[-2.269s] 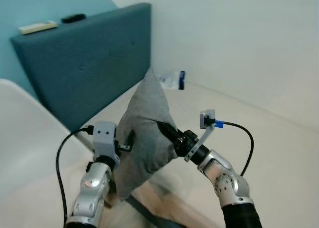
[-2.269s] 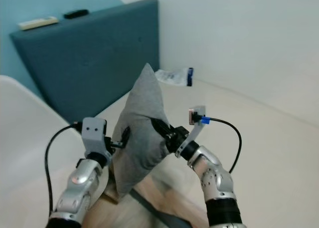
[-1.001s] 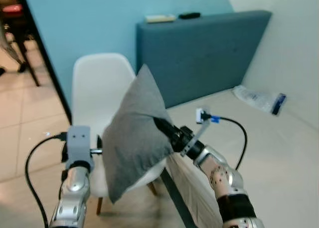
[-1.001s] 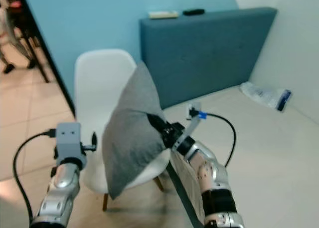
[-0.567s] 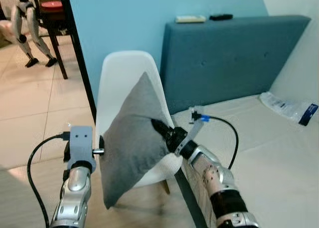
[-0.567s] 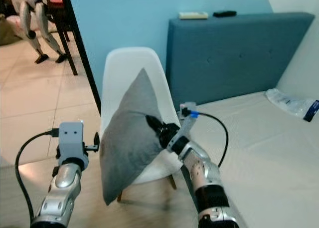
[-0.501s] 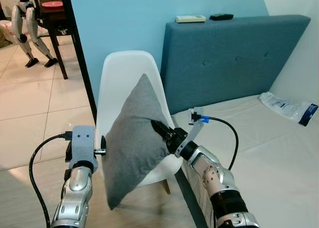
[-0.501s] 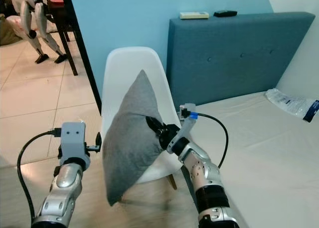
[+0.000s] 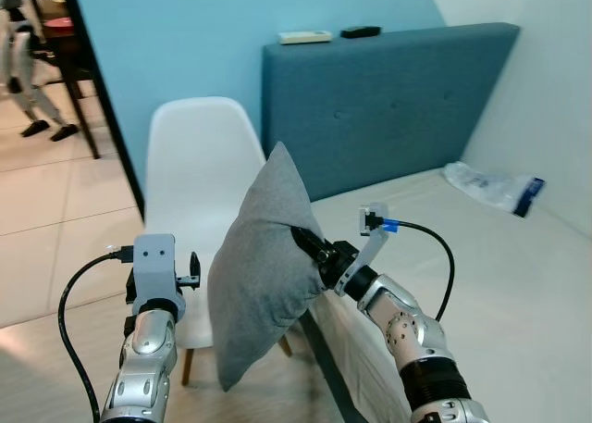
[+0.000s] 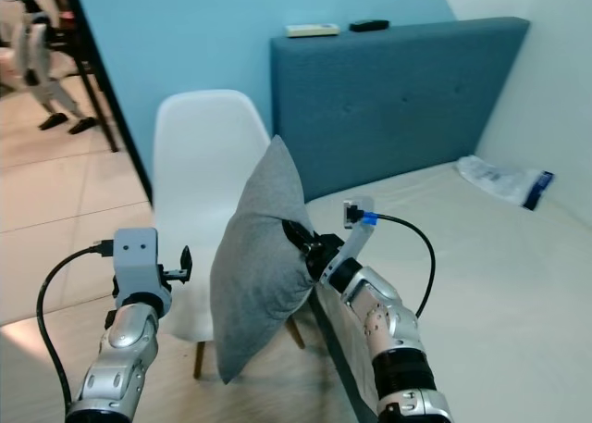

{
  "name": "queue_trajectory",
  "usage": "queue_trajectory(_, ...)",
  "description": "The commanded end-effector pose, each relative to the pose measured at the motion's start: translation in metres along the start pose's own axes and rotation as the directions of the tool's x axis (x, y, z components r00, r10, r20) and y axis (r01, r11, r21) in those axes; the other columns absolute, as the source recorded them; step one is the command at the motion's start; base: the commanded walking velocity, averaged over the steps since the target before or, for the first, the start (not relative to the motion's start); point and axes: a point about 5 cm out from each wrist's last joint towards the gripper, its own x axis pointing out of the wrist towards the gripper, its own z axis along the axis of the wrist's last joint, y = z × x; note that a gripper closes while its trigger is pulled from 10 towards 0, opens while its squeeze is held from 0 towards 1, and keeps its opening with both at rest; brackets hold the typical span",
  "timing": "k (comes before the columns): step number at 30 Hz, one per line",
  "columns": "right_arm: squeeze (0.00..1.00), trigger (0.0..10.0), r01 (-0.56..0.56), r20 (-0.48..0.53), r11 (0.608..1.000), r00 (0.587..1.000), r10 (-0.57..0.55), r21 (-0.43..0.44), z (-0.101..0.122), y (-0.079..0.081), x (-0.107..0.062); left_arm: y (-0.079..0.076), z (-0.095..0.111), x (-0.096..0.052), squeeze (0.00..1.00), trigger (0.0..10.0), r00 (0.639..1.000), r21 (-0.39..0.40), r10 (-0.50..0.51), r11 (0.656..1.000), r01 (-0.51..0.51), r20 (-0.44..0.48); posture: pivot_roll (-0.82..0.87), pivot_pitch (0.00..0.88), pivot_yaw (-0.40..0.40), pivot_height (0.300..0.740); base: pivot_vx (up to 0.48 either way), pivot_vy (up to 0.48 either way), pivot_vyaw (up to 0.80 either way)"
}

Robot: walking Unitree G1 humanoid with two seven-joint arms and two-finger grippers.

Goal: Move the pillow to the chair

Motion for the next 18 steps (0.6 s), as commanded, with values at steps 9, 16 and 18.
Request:
queue_trajectory(9, 0.0, 10.0, -0.089, 0.037, 0.993, 0.995, 0.092, -0.079, 0.01, 0.015, 0.008, 0.003, -0.002, 0.001, 0.0, 10.0, 1.0, 0.004, 0.014, 1.0, -0.014, -0.008, 0.04, 0.054, -0.049, 0.74, 0.0, 0.0, 0.77)
queue_trajectory(16, 0.0, 10.0, -0.057, 0.039, 0.994, 0.997, 0.061, -0.092, 0.011, 0.011, 0.007, 0.001, -0.002, 0.001, 0.0, 10.0, 1.0, 0.001, 0.002, 1.0, -0.002, -0.011, 0.04, 0.055, -0.049, 0.74, 0.0, 0.0, 0.77)
queue_trajectory(18, 0.0, 10.0, 0.006, 0.054, 0.997, 0.999, -0.002, -0.078, 0.012, 0.005, 0.007, -0.002, -0.002, 0.001, 0.0, 10.0, 1.0, -0.003, -0.017, 1.0, 0.017, -0.013, 0.04, 0.056, -0.048, 0.74, 0.0, 0.0, 0.38)
